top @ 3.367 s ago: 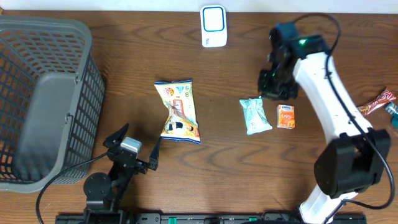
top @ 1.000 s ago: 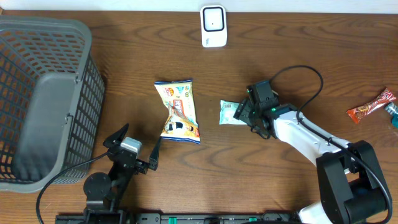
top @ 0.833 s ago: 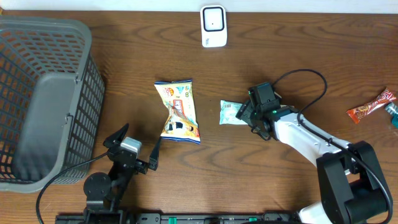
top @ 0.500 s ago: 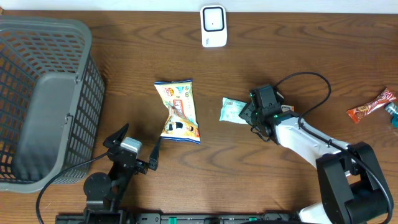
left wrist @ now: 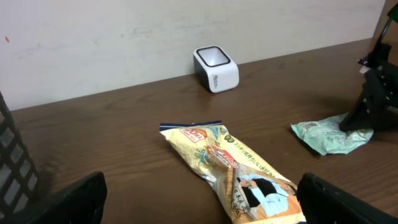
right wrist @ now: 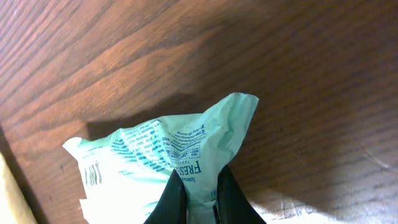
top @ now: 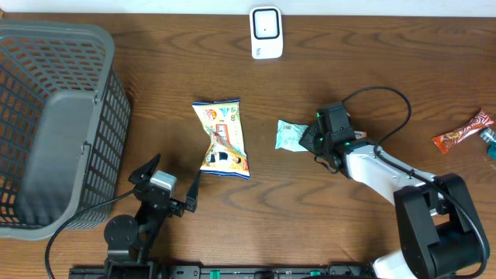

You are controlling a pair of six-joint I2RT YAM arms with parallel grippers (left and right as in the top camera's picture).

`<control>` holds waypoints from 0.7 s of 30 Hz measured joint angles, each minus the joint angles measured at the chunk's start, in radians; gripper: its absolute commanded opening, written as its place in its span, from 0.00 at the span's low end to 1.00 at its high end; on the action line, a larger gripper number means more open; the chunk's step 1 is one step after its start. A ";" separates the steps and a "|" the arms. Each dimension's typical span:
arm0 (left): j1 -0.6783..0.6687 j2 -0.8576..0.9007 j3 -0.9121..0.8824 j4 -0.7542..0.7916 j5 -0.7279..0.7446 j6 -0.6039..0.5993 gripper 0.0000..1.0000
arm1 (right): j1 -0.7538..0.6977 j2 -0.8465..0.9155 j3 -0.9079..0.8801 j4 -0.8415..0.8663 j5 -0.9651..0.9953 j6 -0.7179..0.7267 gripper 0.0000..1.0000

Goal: Scan the item barcode

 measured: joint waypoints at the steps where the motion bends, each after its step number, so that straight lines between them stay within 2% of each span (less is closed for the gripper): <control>1: 0.000 0.000 0.000 0.000 0.000 0.000 0.98 | -0.008 -0.005 -0.002 -0.001 -0.017 -0.025 0.01; 5: 0.000 0.000 0.000 0.000 0.000 0.000 0.98 | -0.040 -0.096 -0.033 -0.052 -0.092 -0.138 0.01; 13: 0.000 0.000 0.000 0.000 0.000 0.000 0.98 | -0.089 -0.530 -0.039 -0.166 -0.299 -0.350 0.01; 21: 0.000 0.000 0.000 0.000 0.000 0.000 0.98 | -0.089 -0.819 -0.039 -0.337 -0.468 -0.418 0.01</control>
